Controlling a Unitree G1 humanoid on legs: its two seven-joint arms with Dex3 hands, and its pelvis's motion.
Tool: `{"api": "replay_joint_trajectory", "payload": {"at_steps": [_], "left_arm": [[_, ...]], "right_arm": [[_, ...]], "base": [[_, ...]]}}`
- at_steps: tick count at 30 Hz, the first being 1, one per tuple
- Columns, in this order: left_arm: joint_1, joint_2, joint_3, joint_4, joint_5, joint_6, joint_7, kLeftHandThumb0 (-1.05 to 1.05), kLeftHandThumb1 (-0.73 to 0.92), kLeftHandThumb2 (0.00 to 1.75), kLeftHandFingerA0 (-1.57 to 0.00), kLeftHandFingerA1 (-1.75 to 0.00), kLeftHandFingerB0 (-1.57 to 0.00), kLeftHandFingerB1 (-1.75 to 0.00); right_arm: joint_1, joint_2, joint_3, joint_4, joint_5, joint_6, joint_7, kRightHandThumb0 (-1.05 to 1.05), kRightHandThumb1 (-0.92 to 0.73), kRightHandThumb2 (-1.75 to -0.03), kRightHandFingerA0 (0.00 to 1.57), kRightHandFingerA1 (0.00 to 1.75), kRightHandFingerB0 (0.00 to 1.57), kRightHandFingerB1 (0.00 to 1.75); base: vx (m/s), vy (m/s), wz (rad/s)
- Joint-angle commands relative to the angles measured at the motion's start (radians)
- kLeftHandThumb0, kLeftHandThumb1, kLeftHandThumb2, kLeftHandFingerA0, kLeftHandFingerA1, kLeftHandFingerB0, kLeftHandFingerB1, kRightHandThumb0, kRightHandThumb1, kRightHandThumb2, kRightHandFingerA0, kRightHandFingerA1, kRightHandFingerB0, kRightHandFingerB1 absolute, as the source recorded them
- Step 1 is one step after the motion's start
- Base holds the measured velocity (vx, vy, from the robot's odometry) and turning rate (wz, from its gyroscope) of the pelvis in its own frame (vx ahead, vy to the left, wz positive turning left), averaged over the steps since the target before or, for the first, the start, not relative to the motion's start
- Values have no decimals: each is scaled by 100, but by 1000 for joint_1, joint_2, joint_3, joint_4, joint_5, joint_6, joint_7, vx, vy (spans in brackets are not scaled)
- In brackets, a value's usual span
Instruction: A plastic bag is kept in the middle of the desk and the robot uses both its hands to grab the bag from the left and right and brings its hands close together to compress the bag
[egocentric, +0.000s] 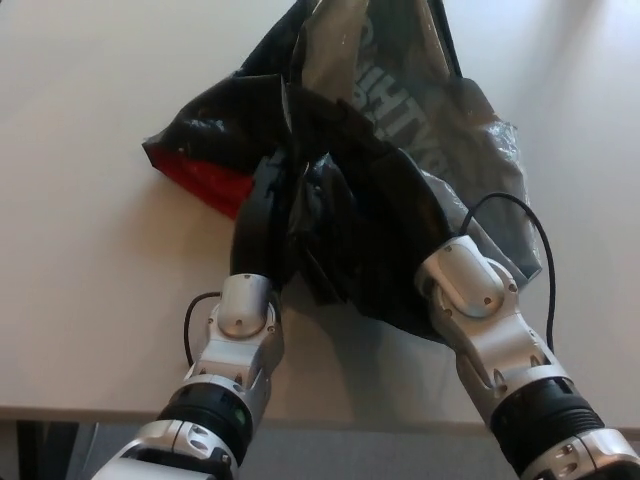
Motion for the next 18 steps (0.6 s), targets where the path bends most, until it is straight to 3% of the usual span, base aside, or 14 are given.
{"api": "replay_joint_trajectory", "payload": {"at_steps": [1,5,6,14,15,16,18], "left_arm": [[-8,-34,-20,-10,38,12,47,-71,85,114,-5,-34,-8,-33],[-8,-37,-26,-13,41,14,54,-68,83,118,0,-34,-13,-39],[-6,-44,-29,-27,42,24,62,-72,92,80,-8,-24,-16,-29],[6,-50,-33,-59,31,45,70,-72,92,80,-8,-24,-16,-29],[3,-28,-61,-53,81,55,128,-72,92,76,-27,-40,-19,-31],[-3,7,-105,-42,156,71,217,-72,92,76,-27,-40,-19,-31],[-1,5,-116,-42,154,72,225,-72,92,76,-27,-40,-19,-31]], "right_arm": [[9,13,-6,5,25,3,29,-89,-85,-121,2,41,14,20],[9,14,-8,6,25,3,31,-87,-82,-120,3,42,12,22],[12,17,-17,9,38,2,35,-82,-75,-114,5,41,3,22],[14,19,-36,18,53,-1,49,-82,-75,-114,5,41,3,22],[17,11,-42,9,62,16,57,-84,-77,-118,0,37,10,21],[20,-2,-52,-6,76,41,70,-84,-77,-118,0,37,10,21],[30,-5,-62,-26,87,57,73,-84,-77,-113,8,40,3,21]], "base": [[0,0,0],[0,0,0],[0,0,0],[0,0,0],[0,0,0],[0,0,0],[0,0,0]]}}
